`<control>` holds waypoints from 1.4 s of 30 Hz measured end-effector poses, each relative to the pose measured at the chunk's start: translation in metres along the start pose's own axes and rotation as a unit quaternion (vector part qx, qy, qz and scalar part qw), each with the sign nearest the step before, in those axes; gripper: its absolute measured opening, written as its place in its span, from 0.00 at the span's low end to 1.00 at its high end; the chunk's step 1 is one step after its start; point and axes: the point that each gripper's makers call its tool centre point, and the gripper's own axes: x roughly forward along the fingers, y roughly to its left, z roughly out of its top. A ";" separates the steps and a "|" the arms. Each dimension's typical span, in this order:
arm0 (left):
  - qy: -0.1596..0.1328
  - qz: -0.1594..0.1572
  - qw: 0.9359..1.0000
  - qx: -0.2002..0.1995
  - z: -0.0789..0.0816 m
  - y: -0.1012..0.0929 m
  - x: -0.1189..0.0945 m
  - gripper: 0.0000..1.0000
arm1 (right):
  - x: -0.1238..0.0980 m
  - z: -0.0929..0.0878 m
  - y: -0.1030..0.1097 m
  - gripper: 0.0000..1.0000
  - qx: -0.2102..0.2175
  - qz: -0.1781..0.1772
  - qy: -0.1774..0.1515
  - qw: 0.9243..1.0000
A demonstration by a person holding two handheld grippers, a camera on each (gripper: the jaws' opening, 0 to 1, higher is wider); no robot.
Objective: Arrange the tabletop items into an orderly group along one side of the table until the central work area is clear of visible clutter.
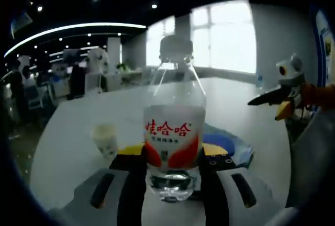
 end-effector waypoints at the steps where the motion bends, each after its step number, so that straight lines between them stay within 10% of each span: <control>1: -0.001 0.009 1.000 -0.005 0.001 0.005 -0.001 0.36 | 0.000 -0.001 -0.001 1.00 0.001 -0.001 0.001 1.000; 17: -0.026 0.106 0.994 -0.022 0.004 0.077 0.004 0.36 | 0.003 -0.019 -0.016 1.00 0.001 -0.023 0.032 0.999; 42: -0.052 0.272 0.958 -0.075 -0.023 0.175 0.033 0.37 | 0.015 -0.044 -0.014 1.00 -0.014 -0.018 0.076 0.997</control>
